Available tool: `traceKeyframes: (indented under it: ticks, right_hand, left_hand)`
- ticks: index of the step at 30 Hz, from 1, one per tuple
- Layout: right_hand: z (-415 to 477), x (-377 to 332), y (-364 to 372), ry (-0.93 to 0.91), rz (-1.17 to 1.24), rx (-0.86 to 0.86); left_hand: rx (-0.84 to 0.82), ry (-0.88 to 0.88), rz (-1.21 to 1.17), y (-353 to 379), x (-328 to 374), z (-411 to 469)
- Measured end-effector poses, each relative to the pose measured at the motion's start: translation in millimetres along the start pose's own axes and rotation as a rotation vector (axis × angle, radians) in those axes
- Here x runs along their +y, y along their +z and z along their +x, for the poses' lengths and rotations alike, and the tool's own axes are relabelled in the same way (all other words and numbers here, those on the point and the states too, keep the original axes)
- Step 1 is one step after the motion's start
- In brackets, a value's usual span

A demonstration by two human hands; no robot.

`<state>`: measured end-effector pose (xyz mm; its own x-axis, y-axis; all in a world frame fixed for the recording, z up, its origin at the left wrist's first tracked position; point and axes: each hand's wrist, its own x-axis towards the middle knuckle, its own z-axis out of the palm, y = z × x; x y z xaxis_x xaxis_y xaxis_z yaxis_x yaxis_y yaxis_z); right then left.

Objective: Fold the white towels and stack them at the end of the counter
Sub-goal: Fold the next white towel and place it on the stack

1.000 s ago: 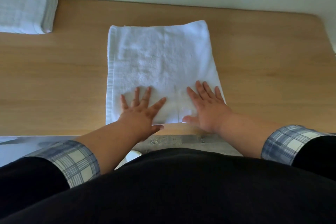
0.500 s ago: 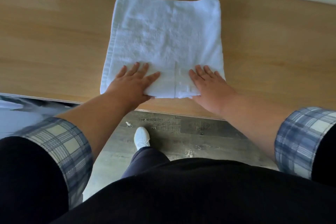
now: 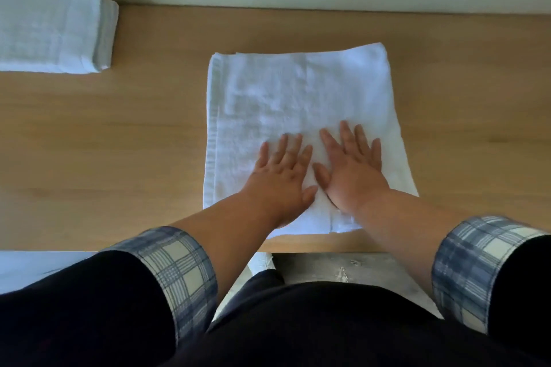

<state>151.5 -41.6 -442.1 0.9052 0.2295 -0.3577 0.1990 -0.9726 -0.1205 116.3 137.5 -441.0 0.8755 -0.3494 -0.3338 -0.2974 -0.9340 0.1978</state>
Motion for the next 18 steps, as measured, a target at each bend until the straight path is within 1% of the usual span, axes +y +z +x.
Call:
traceKeyframes:
  ticks: [4, 10, 14, 18]
  right_hand:
    - [3, 2, 14, 0.002, -0.039, 0.067]
    - [6, -1, 9, 0.011, -0.038, 0.060]
    - [8, -1, 7, 0.024, -0.045, 0.033]
    - [7, 0, 9, 0.019, -0.039, 0.036]
  left_hand:
    - [0.039, -0.157, 0.037, 0, -25, 39]
    - [0.085, -0.195, -0.009, -26, -44, 97]
    - [0.104, -0.263, -0.016, -41, -80, 124]
    - [0.138, -0.451, -0.009, -49, -118, 131]
